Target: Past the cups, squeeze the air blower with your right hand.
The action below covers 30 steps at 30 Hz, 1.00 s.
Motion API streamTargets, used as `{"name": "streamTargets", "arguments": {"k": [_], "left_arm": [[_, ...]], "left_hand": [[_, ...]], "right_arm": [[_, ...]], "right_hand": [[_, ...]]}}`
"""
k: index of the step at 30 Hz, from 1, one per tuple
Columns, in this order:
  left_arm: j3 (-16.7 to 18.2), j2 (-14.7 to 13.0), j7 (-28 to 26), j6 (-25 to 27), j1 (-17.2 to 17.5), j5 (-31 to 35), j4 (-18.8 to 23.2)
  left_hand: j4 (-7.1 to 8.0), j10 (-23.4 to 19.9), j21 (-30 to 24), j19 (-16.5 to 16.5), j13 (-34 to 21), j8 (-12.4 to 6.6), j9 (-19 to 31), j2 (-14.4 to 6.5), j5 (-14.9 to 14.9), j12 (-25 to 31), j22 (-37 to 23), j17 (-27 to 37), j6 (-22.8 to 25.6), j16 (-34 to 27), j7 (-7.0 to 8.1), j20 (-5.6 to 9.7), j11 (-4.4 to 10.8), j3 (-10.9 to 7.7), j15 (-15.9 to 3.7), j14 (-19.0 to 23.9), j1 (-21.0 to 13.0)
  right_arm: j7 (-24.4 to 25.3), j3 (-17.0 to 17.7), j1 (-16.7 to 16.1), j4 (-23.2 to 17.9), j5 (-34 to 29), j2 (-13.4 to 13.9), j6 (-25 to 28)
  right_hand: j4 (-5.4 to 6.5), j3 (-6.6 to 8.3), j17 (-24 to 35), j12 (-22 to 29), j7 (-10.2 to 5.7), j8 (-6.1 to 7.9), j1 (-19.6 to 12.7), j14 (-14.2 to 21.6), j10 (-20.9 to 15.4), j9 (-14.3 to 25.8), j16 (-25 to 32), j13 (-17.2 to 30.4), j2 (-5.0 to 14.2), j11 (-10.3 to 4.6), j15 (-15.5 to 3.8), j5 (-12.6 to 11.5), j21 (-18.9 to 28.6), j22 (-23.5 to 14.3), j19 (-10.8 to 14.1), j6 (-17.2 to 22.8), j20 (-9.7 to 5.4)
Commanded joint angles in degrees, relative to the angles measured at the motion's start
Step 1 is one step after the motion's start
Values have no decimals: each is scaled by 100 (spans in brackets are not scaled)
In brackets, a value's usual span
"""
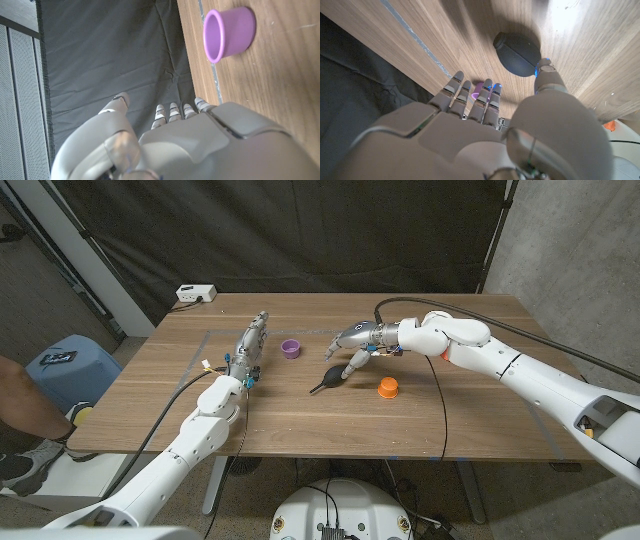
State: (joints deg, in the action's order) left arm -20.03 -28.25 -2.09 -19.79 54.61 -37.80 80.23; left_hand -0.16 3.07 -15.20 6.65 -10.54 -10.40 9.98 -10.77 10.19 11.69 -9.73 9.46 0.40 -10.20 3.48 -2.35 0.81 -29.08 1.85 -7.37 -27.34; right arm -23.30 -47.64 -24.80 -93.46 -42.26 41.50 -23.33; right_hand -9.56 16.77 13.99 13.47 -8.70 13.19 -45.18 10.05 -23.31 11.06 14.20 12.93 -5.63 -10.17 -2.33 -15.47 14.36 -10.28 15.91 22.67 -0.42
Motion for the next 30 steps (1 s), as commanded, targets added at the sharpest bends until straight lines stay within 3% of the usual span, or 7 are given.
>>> {"name": "streamTargets", "arguments": {"k": [1,30], "left_arm": [[-26,16,-23,17,-15,24,20],[-94,11,-165,133,4,125,189]], "left_hand": [[-18,-16,7,-35,-7,-13,29,21,20,11,-23,11,30,-2,7,-3,5,-26,6,7,56],[-25,-29,66,-62,-8,-20,29,15,20,9,-24,12,57,-1,-10,-5,9,-48,3,10,77]], "right_arm": [[112,-77,-8,85,-137,-4,-169],[422,-204,55,511,-248,-102,-463]], "right_hand": [[20,13,29,-12,-19,18,-66,-2,-16,19,41,25,2,-32,-305,-42,-14,-8,-7,20,-5],[42,44,71,-1,-66,32,-174,121,-134,21,107,50,-8,-64,-386,-172,-42,-11,41,121,-46]]}}
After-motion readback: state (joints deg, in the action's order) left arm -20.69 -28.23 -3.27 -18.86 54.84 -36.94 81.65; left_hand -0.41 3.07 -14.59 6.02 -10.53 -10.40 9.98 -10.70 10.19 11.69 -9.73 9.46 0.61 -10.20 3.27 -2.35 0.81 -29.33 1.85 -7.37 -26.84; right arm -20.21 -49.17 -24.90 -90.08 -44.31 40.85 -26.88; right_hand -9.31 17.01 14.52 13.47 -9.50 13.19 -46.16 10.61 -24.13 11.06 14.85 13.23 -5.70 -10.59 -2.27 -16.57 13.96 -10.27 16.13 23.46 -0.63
